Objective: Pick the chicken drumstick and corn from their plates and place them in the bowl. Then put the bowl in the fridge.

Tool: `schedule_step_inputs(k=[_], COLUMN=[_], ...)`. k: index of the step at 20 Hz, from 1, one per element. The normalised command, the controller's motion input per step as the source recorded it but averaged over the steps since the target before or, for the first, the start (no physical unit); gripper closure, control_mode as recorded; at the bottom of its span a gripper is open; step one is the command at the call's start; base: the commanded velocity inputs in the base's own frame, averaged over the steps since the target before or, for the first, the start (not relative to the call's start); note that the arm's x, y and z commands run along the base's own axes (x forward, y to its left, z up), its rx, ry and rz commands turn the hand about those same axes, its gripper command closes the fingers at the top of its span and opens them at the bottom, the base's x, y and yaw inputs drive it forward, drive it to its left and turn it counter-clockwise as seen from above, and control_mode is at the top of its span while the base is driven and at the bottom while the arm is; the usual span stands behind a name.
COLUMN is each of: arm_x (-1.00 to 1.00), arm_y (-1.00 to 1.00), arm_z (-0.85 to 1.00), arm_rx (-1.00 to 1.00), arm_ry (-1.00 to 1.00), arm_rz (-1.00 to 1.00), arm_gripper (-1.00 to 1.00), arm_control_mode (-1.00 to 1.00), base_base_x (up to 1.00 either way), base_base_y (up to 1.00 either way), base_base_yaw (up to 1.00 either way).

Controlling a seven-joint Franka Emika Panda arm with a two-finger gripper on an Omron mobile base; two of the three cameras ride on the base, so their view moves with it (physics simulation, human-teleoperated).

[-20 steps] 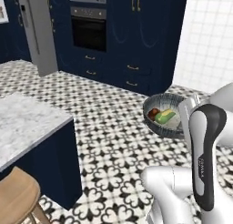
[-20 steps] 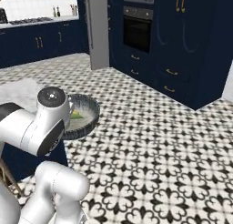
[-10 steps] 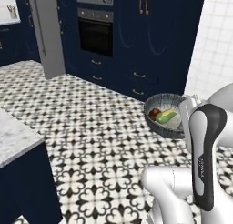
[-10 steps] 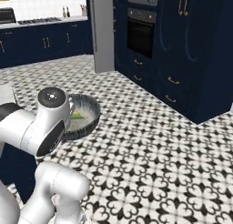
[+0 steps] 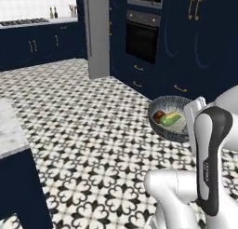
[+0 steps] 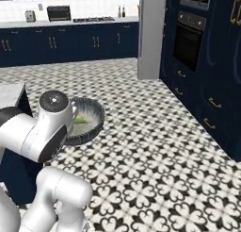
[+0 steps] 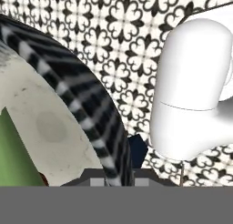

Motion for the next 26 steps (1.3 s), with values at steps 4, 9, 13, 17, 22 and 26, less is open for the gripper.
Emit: schedule_step_inputs(k=[4, 9, 13, 17, 22, 26], arm_x=[0.0, 0.0, 0.0, 0.0, 0.0, 0.0], arm_y=[0.0, 0.0, 0.0, 0.0, 0.0, 0.0], arm_z=[0.0, 0.0, 0.0, 0.0, 0.0, 0.0], arm_rx=[0.0, 0.0, 0.0, 0.0, 0.0, 0.0], arm_ry=[0.0, 0.0, 0.0, 0.0, 0.0, 0.0], arm_rz=[0.0, 0.0, 0.0, 0.0, 0.0, 0.0], arm_gripper=[1.0, 1.0, 1.0, 1.0, 1.0, 1.0], arm_control_mode=[1.0, 1.0, 1.0, 1.0, 1.0, 1.0], base_base_x=[0.9, 0.86, 1.0, 1.0, 1.0, 1.0], base_base_y=[-0.85, -0.96, -0.74, -0.16, 0.0, 0.0], base_base_yaw=[0.6, 0.57, 0.39, 0.05, -0.1, -0.07])
